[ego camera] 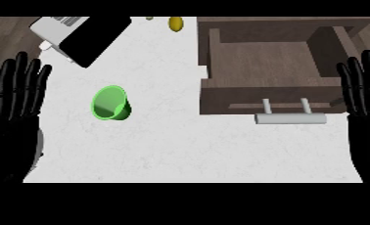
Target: Pick up the cup, place it into the drawer and close the drawer
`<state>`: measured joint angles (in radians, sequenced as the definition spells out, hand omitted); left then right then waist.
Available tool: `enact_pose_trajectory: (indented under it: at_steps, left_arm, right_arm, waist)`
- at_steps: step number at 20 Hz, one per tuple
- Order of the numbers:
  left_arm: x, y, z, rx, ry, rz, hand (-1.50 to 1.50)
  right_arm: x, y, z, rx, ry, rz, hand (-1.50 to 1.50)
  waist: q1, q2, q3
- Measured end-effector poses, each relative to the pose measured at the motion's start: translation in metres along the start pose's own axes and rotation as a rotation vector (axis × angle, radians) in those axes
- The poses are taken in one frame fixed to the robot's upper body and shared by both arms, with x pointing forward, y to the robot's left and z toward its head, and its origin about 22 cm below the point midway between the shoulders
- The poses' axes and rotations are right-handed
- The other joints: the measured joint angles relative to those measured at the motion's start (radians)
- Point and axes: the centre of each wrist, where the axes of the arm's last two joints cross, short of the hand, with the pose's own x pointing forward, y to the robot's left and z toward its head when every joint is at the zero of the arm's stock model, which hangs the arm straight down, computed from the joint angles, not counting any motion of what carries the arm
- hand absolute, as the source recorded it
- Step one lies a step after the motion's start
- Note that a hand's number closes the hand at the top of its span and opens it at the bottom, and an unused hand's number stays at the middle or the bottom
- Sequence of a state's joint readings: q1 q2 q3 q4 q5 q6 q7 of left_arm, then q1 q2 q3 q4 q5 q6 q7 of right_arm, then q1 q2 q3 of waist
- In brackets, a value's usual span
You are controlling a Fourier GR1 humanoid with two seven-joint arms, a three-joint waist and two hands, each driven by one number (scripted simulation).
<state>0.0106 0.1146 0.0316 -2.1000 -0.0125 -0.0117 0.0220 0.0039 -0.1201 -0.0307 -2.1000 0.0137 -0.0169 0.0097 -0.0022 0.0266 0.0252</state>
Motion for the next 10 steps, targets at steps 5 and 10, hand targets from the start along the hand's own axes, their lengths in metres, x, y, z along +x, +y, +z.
enact_pose_trajectory:
  at_steps: [5, 10]
  left_arm:
    - [-0.006, 0.011, -0.013, -0.168, -0.027, 0.089, -1.50]
    - [-0.037, 0.028, -0.019, -0.233, 0.096, 0.286, -1.50]
  right_arm:
    - [-0.005, 0.005, 0.000, 0.021, -0.014, -0.033, -1.50]
    - [-0.003, 0.013, -0.001, 0.139, 0.053, -0.064, -1.50]
  waist:
    - [0.000, -0.018, -0.019]
    - [-0.004, -0.020, -0.025]
